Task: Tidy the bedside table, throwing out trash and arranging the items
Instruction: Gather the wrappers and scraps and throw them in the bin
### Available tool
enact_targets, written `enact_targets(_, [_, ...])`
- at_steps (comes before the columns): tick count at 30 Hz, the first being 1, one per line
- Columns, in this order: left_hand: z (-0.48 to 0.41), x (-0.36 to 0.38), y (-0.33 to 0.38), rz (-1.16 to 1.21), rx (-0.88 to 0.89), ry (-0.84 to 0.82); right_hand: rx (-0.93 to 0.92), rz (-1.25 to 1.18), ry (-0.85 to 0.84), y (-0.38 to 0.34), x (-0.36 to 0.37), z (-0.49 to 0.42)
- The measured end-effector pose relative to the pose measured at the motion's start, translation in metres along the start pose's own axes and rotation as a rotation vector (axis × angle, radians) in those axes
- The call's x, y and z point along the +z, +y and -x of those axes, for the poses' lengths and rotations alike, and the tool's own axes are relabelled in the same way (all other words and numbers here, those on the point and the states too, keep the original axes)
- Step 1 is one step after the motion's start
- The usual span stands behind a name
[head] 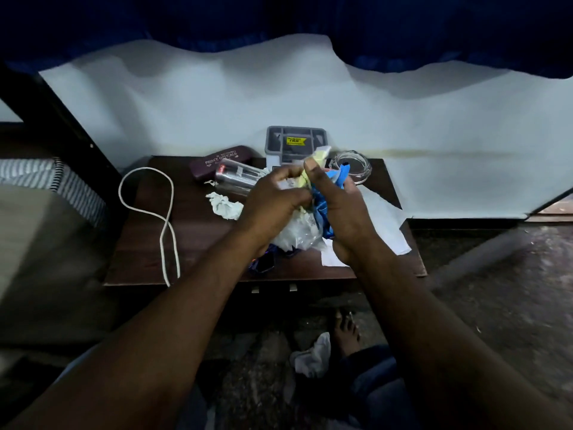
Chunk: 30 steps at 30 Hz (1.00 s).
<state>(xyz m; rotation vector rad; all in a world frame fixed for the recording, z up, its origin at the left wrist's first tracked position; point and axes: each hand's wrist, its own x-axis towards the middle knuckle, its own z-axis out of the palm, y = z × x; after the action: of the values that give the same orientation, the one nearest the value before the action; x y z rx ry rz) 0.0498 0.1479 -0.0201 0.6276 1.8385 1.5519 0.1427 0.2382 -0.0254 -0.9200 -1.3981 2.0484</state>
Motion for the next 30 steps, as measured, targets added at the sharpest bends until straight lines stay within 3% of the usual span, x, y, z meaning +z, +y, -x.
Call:
enact_targets(4, [0.011, -0.011, -0.005, -0.055, 0.03, -0.089, 0.083, -0.112, -0.058, 0.006, 0.0, 0.008])
enact_targets(9, [0.026, -0.013, -0.008, 0.128, 0.015, -0.117, 0.112, -0.126, -0.054, 0.013, -0.005, 0.021])
enact_targets(11, [0.032, -0.009, -0.007, 0.164, 0.021, -0.016, 0.091, -0.123, -0.013, 0.014, -0.007, 0.026])
enact_targets(15, [0.03, -0.004, -0.008, 0.171, -0.02, 0.364, 0.066, -0.049, 0.128, 0.022, -0.014, 0.037])
enact_targets(18, [0.033, 0.0, -0.013, 0.151, -0.116, 0.439, 0.043, 0.017, 0.152, 0.031, -0.012, 0.049])
enact_targets(24, [0.052, 0.032, -0.021, 0.247, -0.142, 0.35, 0.003, -0.137, 0.206, 0.036, -0.01, 0.071])
enact_targets(30, [0.087, 0.062, -0.031, 0.212, -0.182, 0.047, 0.043, -0.273, 0.42, 0.036, -0.037, 0.081])
